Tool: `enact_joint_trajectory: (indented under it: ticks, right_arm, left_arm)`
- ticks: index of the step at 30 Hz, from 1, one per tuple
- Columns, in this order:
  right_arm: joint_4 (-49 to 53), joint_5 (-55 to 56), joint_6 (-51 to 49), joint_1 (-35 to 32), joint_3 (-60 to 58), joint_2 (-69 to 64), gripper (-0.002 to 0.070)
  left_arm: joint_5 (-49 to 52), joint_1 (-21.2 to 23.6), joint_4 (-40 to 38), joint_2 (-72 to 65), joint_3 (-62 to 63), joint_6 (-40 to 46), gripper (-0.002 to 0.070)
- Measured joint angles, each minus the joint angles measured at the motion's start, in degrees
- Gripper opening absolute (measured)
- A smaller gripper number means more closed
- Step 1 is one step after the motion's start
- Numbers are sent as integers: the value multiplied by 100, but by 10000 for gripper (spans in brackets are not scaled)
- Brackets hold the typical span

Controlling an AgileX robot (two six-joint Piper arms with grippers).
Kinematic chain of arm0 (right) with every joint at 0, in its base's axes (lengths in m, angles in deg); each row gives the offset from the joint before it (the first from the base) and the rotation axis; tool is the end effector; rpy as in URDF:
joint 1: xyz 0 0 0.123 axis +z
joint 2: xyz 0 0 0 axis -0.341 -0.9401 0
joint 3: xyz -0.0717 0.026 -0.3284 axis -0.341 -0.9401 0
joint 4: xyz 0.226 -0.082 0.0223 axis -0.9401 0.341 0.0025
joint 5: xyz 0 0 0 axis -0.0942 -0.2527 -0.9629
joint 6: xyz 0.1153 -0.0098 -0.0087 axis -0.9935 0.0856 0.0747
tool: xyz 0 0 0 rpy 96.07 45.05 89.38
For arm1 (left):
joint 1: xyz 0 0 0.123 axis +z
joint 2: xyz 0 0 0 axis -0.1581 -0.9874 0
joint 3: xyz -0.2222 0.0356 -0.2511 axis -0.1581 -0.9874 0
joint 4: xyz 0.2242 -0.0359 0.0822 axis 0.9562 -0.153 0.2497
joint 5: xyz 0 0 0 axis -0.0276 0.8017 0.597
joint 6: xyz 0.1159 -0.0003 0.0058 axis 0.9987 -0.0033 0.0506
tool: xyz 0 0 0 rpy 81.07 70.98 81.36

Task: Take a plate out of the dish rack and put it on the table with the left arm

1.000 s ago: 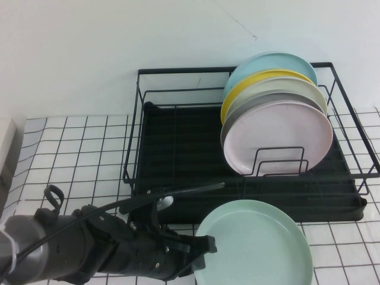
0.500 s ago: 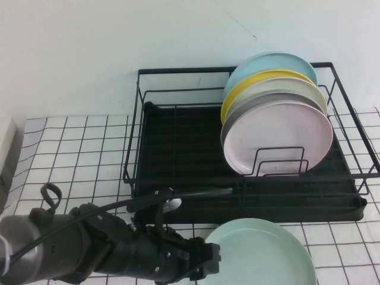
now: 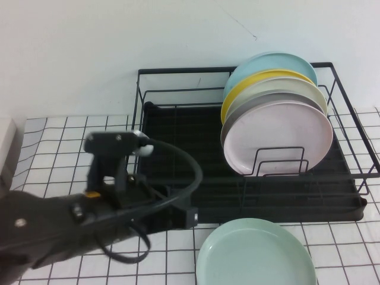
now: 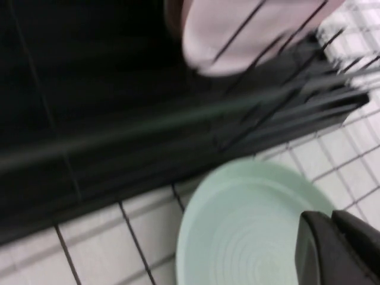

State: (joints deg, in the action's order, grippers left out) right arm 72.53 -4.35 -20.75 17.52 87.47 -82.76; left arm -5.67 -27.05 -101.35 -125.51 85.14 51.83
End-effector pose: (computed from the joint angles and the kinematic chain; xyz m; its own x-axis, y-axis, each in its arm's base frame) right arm 0.0143 0.0006 0.1684 -0.2661 -0.1226 -0.9561 -0.0039 0.9920 -0.1261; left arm 0.1942 -0.1616 0.3102 -0.6826 -0.0976 -0.7242 0.3988 0.7806 -0.4812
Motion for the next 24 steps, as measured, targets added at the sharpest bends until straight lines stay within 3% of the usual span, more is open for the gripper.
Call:
enact_joint_trajectory:
  ticks: [7,14,24]
  right_arm:
    - [0,0,0,0,0,0,-3]
    - [0,0,0,0,0,0,-3]
    - [0,0,0,0,0,0,-3]
  left_arm:
    - [-107,0,1106,1207,0,524,-1]
    - [-452,0,1159,2138,0,705,-2]
    - [-405,0,1159,2261,-10,731,-2]
